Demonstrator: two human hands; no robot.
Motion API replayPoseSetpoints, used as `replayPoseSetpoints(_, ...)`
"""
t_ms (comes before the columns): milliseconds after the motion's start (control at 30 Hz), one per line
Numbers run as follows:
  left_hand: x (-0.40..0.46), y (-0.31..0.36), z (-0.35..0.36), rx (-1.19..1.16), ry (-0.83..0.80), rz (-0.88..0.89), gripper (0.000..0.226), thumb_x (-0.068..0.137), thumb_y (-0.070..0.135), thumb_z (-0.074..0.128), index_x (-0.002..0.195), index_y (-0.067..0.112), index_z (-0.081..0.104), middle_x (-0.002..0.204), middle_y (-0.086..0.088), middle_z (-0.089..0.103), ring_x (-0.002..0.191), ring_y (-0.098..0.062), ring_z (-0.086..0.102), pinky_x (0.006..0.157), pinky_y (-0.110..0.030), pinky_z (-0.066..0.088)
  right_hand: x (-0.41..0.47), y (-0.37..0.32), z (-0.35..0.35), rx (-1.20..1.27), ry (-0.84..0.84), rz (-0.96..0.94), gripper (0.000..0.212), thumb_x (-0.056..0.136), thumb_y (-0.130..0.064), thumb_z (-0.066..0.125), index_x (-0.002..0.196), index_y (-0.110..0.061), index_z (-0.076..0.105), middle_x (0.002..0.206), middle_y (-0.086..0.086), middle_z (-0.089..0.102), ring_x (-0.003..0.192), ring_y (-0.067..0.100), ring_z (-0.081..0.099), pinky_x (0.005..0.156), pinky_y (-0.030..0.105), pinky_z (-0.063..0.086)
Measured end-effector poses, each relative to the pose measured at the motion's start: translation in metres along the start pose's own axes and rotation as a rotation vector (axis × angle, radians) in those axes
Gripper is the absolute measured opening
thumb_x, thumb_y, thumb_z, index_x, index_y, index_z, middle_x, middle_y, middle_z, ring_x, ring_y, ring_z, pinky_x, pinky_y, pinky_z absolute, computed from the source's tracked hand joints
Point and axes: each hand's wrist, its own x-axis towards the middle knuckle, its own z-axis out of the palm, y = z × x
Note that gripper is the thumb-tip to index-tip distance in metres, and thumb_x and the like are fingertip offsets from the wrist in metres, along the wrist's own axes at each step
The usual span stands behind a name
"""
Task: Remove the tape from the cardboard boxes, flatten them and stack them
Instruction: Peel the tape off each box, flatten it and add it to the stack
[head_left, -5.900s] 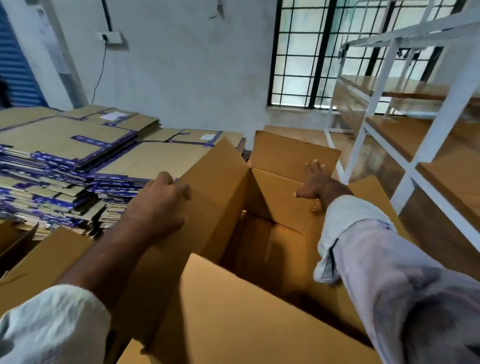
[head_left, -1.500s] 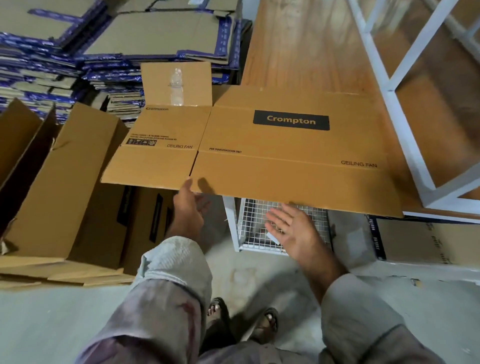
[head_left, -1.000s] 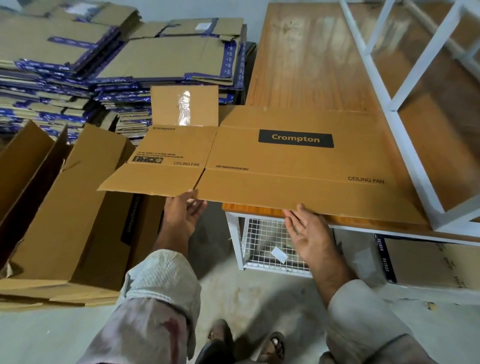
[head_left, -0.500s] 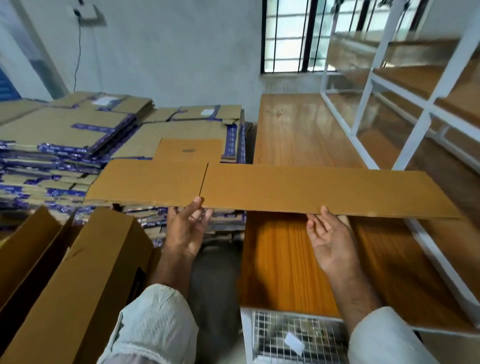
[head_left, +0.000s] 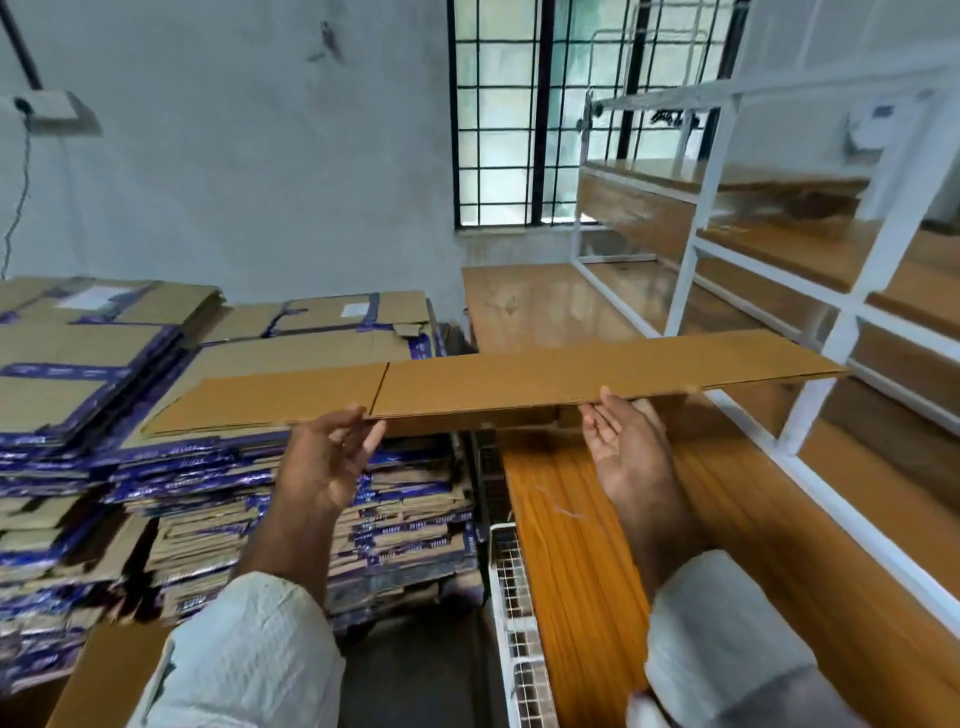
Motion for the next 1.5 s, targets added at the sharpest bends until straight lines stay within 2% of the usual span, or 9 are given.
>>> replayPoseSetpoints(200,0.047,0.019,0.018,-0.061,0.005,-0.014,0.016,0.093,-0.011,0.055,0.107,-0.006,0.060,0.115,-0.021,0.061,0.109,-0.032,0.067,0.068,-0.037,0.064,0.050,0.013,0.029,-0.011,0.045,0.011,0.007,0.100,0.000,0.060,0.103,-0.007,0.059,0.112,0.015,0.064,0.110,0.029,0.062,0.083,0.028,0.054)
replayPoseSetpoints(500,0.194,0.017,0.053,-0.049,-0.021,-0.088,0.012,0.097,-0.006,0.055,0.109,-0.006,0.059,0.126,-0.019,0.060,0.105,-0.034,0.067,0.065,-0.042,0.064,0.201,0.035,0.069,-0.009,0.024,0.000,0.008,0.100,0.002,0.058,0.103,-0.006,0.055,0.112,0.014,0.060,0.107,0.026,0.060,0.078,0.026,0.052)
replayPoseSetpoints(733,0.393,-0.017,0.109,-0.037,-0.032,-0.110,0.054,0.098,-0.003,0.056,0.150,0.007,0.041,0.142,-0.020,0.053,0.113,-0.033,0.065,0.064,-0.041,0.063,0.408,0.054,0.099,-0.034,0.052,0.058,0.010,0.099,0.001,0.060,0.102,-0.007,0.056,0.114,0.015,0.061,0.103,0.025,0.062,0.081,0.030,0.053)
replayPoseSetpoints(833,0.472,-0.046,0.130,0.003,0.026,-0.145,0.045,0.100,-0.002,0.053,0.145,-0.001,0.044,0.143,-0.020,0.053,0.113,-0.032,0.065,0.074,-0.040,0.061,0.492,0.071,0.093,-0.107,0.109,0.086,0.009,0.100,-0.002,0.060,0.098,-0.007,0.053,0.110,0.016,0.062,0.101,0.025,0.064,0.083,0.030,0.054)
replayPoseSetpoints(933,0.531,-0.077,0.146,0.102,0.092,-0.183,0.034,0.103,-0.002,0.050,0.136,-0.006,0.049,0.133,-0.021,0.057,0.090,-0.030,0.072,0.060,-0.034,0.062,0.557,0.090,0.077,-0.170,0.235,0.101,0.005,0.101,-0.002,0.058,0.098,-0.001,0.055,0.105,0.021,0.062,0.093,0.027,0.066,0.078,0.032,0.054)
replayPoseSetpoints(1067,0.575,-0.112,0.156,0.234,0.198,-0.289,0.011,0.103,-0.006,0.049,0.096,-0.006,0.057,0.101,-0.021,0.062,0.072,-0.029,0.071,0.062,-0.032,0.063,0.607,0.112,0.048,-0.181,0.399,0.158,0.032,0.097,0.005,0.059,0.129,0.009,0.053,0.125,0.028,0.061,0.106,0.033,0.065,0.077,0.035,0.054)
replayPoseSetpoints(1167,0.596,-0.128,0.162,0.294,0.210,-0.353,0.010,0.101,-0.008,0.050,0.101,-0.008,0.060,0.106,-0.025,0.065,0.089,-0.033,0.068,0.061,-0.031,0.063,0.626,0.113,0.034,-0.212,0.437,0.197,0.031,0.100,0.008,0.051,0.130,0.013,0.051,0.134,0.029,0.057,0.116,0.036,0.062,0.086,0.037,0.057)
replayPoseSetpoints(1333,0.629,-0.132,0.157,0.415,0.251,-0.356,0.013,0.100,-0.011,0.049,0.106,-0.011,0.059,0.110,-0.030,0.067,0.099,-0.037,0.068,0.058,-0.029,0.063,0.650,0.127,0.030,-0.254,0.476,0.240,0.038,0.101,0.012,0.047,0.139,0.011,0.044,0.126,0.029,0.059,0.119,0.037,0.062,0.067,0.028,0.061)
replayPoseSetpoints(1500,0.636,-0.141,0.139,0.430,0.209,-0.354,0.024,0.104,-0.004,0.046,0.124,-0.014,0.055,0.114,-0.033,0.068,0.097,-0.035,0.071,0.064,-0.032,0.062,0.661,0.132,0.027,-0.440,0.436,0.263,0.045,0.099,0.010,0.053,0.143,0.008,0.042,0.102,0.012,0.057,0.089,0.023,0.063,0.062,0.027,0.062)
